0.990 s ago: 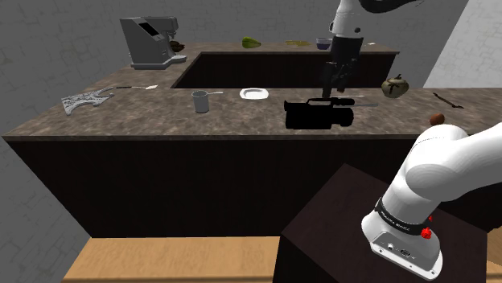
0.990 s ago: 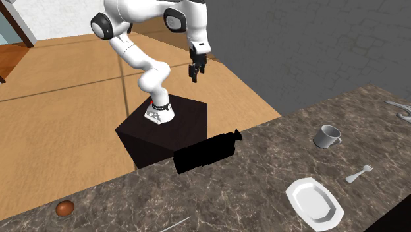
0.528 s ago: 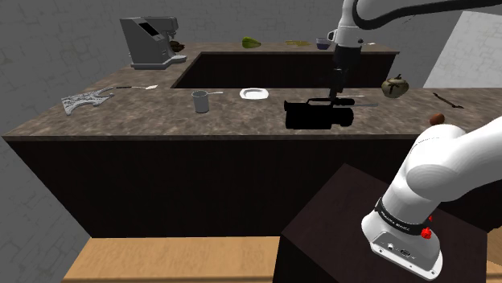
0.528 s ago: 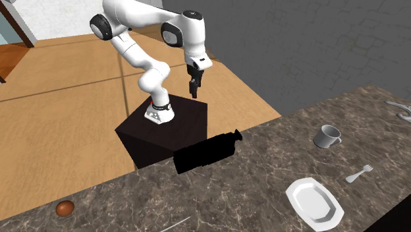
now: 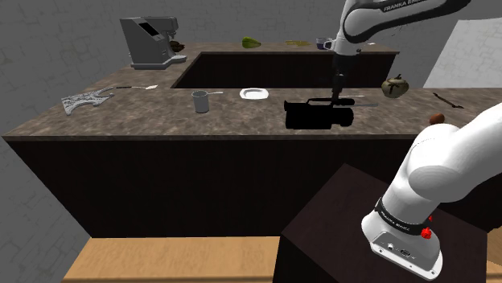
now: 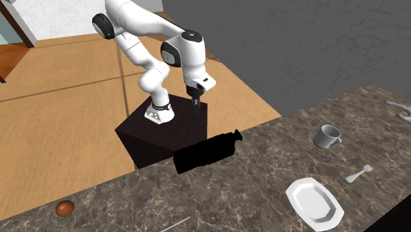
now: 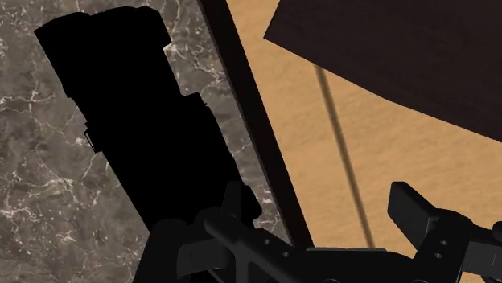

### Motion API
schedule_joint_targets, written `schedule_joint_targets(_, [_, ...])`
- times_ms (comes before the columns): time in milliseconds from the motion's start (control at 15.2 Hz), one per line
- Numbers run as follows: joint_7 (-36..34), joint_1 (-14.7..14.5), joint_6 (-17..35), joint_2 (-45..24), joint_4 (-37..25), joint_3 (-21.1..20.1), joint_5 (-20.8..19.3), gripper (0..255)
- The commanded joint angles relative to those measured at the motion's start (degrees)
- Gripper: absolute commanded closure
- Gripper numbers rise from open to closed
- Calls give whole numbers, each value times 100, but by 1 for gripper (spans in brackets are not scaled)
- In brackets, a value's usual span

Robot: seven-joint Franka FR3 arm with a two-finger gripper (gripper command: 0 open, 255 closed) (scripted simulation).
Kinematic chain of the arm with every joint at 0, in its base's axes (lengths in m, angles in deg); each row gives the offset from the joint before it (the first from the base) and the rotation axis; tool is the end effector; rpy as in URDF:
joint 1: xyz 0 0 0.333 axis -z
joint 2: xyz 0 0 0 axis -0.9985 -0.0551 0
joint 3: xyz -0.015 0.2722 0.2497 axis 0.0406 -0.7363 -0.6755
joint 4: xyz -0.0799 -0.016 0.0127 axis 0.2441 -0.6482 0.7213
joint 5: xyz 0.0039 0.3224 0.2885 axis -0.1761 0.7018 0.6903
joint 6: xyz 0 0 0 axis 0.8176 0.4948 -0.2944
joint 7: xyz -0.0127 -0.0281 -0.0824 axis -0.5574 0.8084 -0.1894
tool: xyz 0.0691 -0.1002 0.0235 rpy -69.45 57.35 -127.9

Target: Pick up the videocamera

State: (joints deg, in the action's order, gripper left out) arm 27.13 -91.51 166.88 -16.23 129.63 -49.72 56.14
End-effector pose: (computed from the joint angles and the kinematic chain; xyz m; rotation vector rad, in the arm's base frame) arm 0.3670 -0.2029 0.5008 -3.0570 -0.6888 -0.0154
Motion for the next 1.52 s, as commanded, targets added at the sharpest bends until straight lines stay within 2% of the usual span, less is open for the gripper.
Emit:
schedule_joint_targets(0, [589,-159,274,-429,-222,317,7,0])
schedule_joint_targets(330, [2134,-571,849,-1577,-885,1092,375,0])
schedule_joint_targets(594, [3562,-848,1183,-2700,-1561,1615,1138,0])
schedule_joint_targets(1122, [3798,-812,1766,-3060,-1241,1649,1435,0])
schedule_joint_targets(1254, [3798,-811,1766,-3060,-1240,1647,1435,0])
schedule_joint_targets(1320, [3799,-810,1767,-3059,-1239,1648,1435,255])
schedule_joint_targets(1452, [3794,-810,1766,-3051,-1234,1648,1427,255])
